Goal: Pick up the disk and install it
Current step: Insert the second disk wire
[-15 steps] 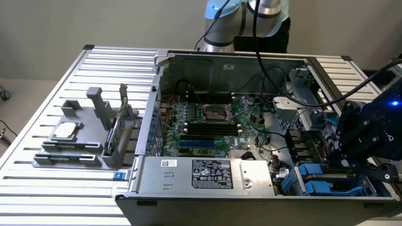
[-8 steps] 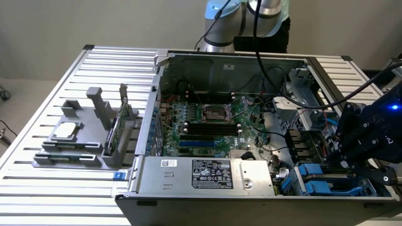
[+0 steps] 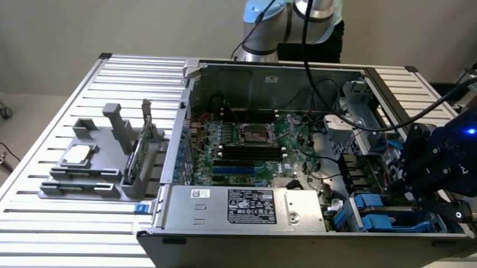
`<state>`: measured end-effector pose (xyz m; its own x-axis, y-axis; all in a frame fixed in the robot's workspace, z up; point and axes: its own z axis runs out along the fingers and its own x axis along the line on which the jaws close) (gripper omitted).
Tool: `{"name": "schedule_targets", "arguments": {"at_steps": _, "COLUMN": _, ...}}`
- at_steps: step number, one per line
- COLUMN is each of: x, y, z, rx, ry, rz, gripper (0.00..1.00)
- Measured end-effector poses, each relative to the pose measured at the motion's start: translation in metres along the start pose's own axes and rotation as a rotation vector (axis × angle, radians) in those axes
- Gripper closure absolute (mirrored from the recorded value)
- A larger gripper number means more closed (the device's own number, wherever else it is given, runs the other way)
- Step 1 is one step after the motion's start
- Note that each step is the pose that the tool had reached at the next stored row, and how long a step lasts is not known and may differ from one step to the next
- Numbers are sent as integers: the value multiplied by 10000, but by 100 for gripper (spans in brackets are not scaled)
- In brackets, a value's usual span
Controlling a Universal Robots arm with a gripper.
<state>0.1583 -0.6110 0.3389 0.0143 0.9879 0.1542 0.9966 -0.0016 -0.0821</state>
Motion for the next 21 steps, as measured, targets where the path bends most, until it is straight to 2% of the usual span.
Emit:
{"name": "schedule_targets", "arguments": {"at_steps": 5, "x": -38, "y": 6, "z": 22, "rx": 4, "ry": 149, "rz": -18, "gripper": 84}}
{"name": "schedule_targets", "arguments": {"at_steps": 13, "x": -44, "y": 6, "z": 23, "rx": 7, "ry": 161, "rz": -19, "gripper": 82}}
{"name": "schedule_targets", "arguments": {"at_steps": 14, "x": -45, "y": 6, "z": 18, "rx": 7, "ry": 165, "rz": -18, "gripper": 76}}
{"name": "schedule_targets", "arguments": {"at_steps": 15, "x": -46, "y": 0, "z": 11, "rx": 7, "ry": 171, "rz": -18, "gripper": 76}}
{"name": "schedule_targets", "arguments": {"at_steps": 17, "x": -48, "y": -37, "z": 2, "rx": 7, "ry": 178, "rz": -19, "gripper": 76}}
{"name": "schedule_targets", "arguments": {"at_steps": 21, "x": -47, "y": -169, "z": -24, "rx": 7, "ry": 174, "rz": -19, "gripper": 76}}
